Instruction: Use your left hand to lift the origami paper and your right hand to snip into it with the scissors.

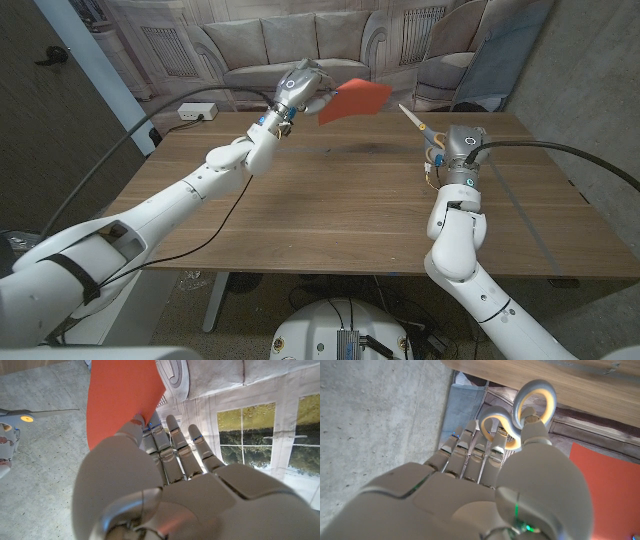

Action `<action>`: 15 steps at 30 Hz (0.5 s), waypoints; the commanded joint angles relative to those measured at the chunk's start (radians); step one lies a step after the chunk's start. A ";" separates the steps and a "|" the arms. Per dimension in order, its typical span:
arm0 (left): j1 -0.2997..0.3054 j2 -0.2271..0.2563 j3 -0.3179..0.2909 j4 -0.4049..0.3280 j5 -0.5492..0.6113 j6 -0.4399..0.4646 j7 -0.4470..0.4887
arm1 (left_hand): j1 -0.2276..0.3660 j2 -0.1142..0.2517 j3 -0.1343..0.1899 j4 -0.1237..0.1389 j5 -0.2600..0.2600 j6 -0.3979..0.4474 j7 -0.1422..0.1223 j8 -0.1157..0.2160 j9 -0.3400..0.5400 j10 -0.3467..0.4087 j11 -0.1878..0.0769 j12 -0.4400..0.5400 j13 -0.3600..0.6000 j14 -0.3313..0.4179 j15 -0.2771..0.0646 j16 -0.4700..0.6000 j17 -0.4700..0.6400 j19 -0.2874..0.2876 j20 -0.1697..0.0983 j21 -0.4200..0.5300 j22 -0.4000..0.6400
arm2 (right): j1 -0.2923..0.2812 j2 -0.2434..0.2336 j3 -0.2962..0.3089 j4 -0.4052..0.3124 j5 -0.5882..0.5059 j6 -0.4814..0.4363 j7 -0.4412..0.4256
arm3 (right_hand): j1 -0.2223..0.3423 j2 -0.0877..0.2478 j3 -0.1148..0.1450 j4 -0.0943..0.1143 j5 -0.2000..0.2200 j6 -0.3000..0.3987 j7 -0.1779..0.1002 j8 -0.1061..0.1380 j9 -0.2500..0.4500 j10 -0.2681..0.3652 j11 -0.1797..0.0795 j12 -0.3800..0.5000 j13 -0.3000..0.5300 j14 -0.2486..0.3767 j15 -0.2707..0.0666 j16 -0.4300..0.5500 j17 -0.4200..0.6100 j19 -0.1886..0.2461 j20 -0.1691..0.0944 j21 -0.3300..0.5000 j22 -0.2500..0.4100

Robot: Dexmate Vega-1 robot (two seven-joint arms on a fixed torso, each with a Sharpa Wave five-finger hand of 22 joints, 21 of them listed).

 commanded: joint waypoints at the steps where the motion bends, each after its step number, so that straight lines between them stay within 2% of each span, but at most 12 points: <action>1: -0.117 0.000 -0.010 -0.003 -0.020 -0.063 -0.222 | -0.004 0.007 0.000 0.014 0.018 -0.007 -0.025 0.014 0.010 -0.017 -0.084 -0.009 0.012 -0.022 -0.164 -0.013 0.007 -0.012 0.006 -0.006 0.001 | 0.010 -0.077 0.020 -0.061 0.180 -0.002 0.047 | 0.005 0.005 0.174 0.164 0.005 0.116 -0.104 0.006 0.003 0.139 -0.138 0.004 0.004 -0.008 -0.176 -0.002 0.000 0.002 0.000 -0.002 0.003; 2: -0.118 -0.003 -0.012 -0.003 -0.020 -0.060 -0.222 | -0.004 0.008 0.001 0.015 0.024 -0.008 -0.036 0.018 0.012 -0.024 -0.085 -0.011 0.016 -0.027 -0.165 -0.017 0.010 -0.015 0.006 -0.008 0.001 | 0.012 -0.083 0.020 -0.064 0.194 -0.004 0.046 | 0.005 0.005 0.174 0.164 0.005 0.116 -0.104 0.006 0.003 0.138 -0.138 0.004 0.004 -0.008 -0.176 -0.003 0.000 0.001 0.000 -0.002 0.003; 5: -0.142 -0.018 -0.008 0.011 -0.001 -0.069 -0.219 | -0.002 0.008 0.002 0.014 0.033 -0.004 -0.047 0.026 0.014 -0.028 -0.088 -0.013 0.021 -0.031 -0.166 -0.020 0.014 -0.016 0.004 -0.011 0.001 | 0.018 -0.102 0.020 -0.073 0.238 -0.009 0.047 | 0.006 0.006 0.175 0.164 0.005 0.117 -0.103 0.005 0.004 0.138 -0.138 0.003 0.004 -0.011 -0.176 -0.003 0.000 0.001 0.000 -0.002 0.003; 8: -0.173 -0.035 -0.006 0.026 -0.037 -0.094 -0.273 | 0.001 0.004 0.003 0.012 0.044 0.010 -0.058 0.033 0.010 -0.024 -0.088 -0.012 0.026 -0.029 -0.168 -0.019 0.021 -0.016 -0.001 -0.015 0.000 | -0.001 -0.108 0.064 -0.097 0.365 0.025 0.003 | 0.006 0.006 0.175 0.164 0.005 0.117 -0.103 0.005 0.004 0.138 -0.138 0.003 0.004 -0.013 -0.176 -0.003 0.000 0.001 0.000 -0.003 0.003; 9: -0.173 -0.035 -0.007 0.026 -0.038 -0.097 -0.275 | 0.002 0.000 0.002 0.011 0.049 0.017 -0.063 0.038 0.009 -0.022 -0.088 -0.012 0.028 -0.027 -0.168 -0.019 0.024 -0.014 -0.005 -0.016 0.000 | 0.000 -0.115 0.062 -0.100 0.380 0.024 -0.008 | 0.006 0.006 0.176 0.164 0.005 0.117 -0.102 0.005 0.004 0.138 -0.138 0.003 0.004 -0.013 -0.176 -0.003 0.000 0.001 -0.001 -0.003 0.003; 10: -0.195 -0.040 -0.003 0.027 -0.059 -0.108 -0.326 | 0.004 -0.006 0.001 0.009 0.057 0.028 -0.071 0.044 0.006 -0.019 -0.088 -0.012 0.032 -0.023 -0.169 -0.017 0.030 -0.014 -0.008 -0.020 -0.001 | -0.013 -0.111 0.090 -0.112 0.441 0.042 -0.029 | 0.006 0.006 0.176 0.164 0.005 0.117 -0.101 0.005 0.004 0.138 -0.138 0.003 0.004 -0.014 -0.175 -0.004 0.000 0.000 -0.001 -0.003 0.003; 11: -0.206 -0.040 0.000 0.021 -0.064 -0.109 -0.362 | 0.004 -0.011 -0.001 0.008 0.064 0.034 -0.078 0.049 0.006 -0.016 -0.087 -0.012 0.034 -0.021 -0.170 -0.016 0.034 -0.012 -0.012 -0.022 -0.001 | -0.014 -0.116 0.091 -0.116 0.462 0.041 -0.042 | 0.006 0.005 0.176 0.163 0.004 0.117 -0.101 0.004 0.004 0.138 -0.138 0.003 0.004 -0.015 -0.175 -0.004 0.000 0.000 0.000 -0.003 0.003; 14: -0.230 -0.033 0.012 -0.005 -0.031 -0.099 -0.419 | 0.002 -0.022 -0.006 0.008 0.080 0.048 -0.080 0.061 0.009 -0.001 -0.085 -0.008 0.040 -0.012 -0.170 -0.011 0.044 -0.011 -0.015 -0.028 -0.002 | -0.019 -0.137 0.102 -0.132 0.532 0.043 -0.074 | 0.005 0.005 0.177 0.163 0.004 0.117 -0.098 0.004 0.004 0.138 -0.138 0.004 0.004 -0.018 -0.175 -0.005 0.000 -0.001 0.000 -0.003 0.003; 15: -0.253 -0.033 0.022 -0.021 -0.027 -0.098 -0.481 | 0.002 -0.028 -0.008 0.009 0.094 0.052 -0.069 0.068 0.011 0.008 -0.087 -0.007 0.044 -0.004 -0.171 -0.006 0.053 -0.009 -0.016 -0.033 -0.002 | -0.035 -0.135 0.135 -0.143 0.595 0.073 -0.095 | 0.005 0.005 0.177 0.164 0.004 0.116 -0.098 0.004 0.005 0.138 -0.138 0.004 0.004 -0.019 -0.174 -0.005 0.000 -0.002 0.000 -0.004 0.003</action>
